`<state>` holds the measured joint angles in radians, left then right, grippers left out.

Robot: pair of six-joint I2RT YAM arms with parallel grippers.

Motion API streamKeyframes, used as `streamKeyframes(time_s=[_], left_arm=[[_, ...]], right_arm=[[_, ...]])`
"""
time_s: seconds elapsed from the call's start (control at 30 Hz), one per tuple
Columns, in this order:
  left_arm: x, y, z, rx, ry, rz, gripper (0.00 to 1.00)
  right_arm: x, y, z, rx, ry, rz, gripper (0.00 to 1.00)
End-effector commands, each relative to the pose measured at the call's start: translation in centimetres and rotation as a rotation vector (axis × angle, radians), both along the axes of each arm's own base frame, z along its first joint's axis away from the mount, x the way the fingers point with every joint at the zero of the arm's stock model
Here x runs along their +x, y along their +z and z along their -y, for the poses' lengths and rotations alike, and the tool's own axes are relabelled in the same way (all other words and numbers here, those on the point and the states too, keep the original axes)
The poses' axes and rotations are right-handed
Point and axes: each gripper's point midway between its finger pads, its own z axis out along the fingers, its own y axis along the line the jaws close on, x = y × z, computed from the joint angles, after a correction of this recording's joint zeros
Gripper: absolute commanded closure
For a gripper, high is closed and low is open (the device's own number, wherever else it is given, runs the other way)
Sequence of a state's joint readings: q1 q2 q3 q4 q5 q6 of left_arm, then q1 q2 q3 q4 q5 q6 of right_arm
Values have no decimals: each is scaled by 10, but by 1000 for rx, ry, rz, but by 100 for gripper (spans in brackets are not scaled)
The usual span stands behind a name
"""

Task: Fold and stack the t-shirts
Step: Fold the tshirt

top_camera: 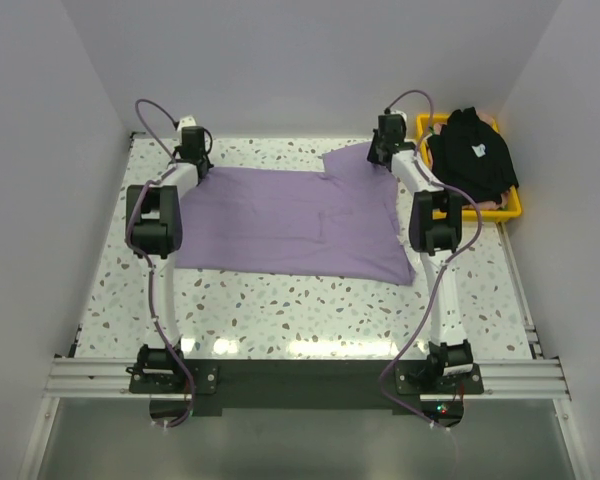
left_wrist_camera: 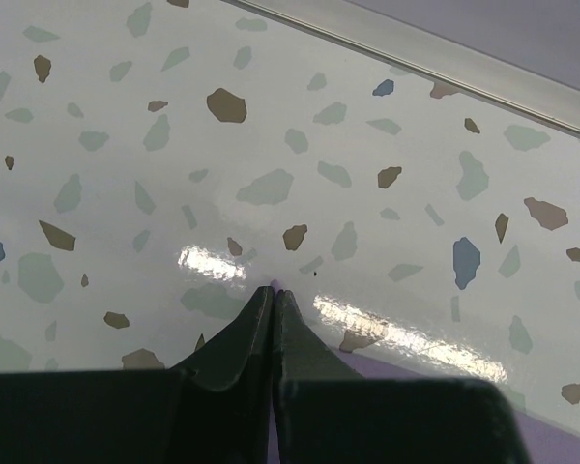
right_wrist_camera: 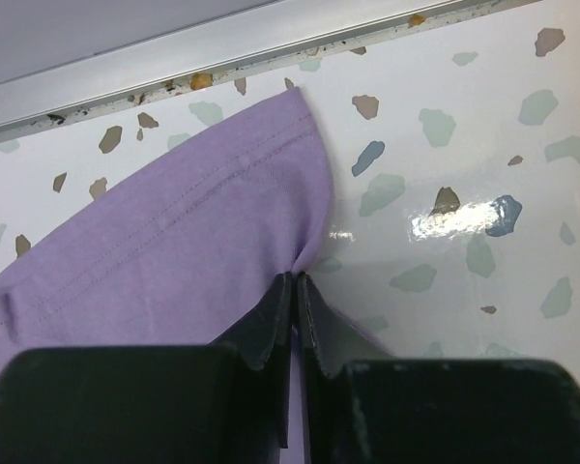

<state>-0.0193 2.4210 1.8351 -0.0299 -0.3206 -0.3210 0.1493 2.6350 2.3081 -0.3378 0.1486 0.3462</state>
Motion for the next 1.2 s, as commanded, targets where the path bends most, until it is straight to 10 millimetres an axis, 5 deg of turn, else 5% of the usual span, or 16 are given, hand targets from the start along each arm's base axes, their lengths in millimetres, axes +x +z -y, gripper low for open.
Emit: streamKeyframes(time_s=[0.0, 0.3, 0.4, 0.73, 1.03, 1.1, 1.13, 1.17], left_arm=[[12, 59, -13, 7, 16, 131, 100], [17, 75, -14, 18, 18, 165, 100], [20, 83, -33, 18, 45, 182, 100], [31, 101, -37, 11, 45, 226, 100], [26, 105, -41, -10, 56, 225, 100], [23, 111, -44, -15, 64, 232, 100], [20, 107, -45, -22, 67, 224, 100], [18, 108, -46, -26, 70, 225, 100]], right_arm=[[-12, 12, -1, -34, 1, -32, 96], [1, 71, 11, -57, -43, 100, 100], [5, 93, 18, -51, -56, 144, 100], [11, 131, 30, -27, -58, 212, 100], [-7, 161, 31, -7, -37, 237, 100], [-18, 150, 30, 0, -35, 204, 100], [-23, 169, 29, 15, -41, 236, 100], [-33, 153, 31, 14, -44, 198, 100]])
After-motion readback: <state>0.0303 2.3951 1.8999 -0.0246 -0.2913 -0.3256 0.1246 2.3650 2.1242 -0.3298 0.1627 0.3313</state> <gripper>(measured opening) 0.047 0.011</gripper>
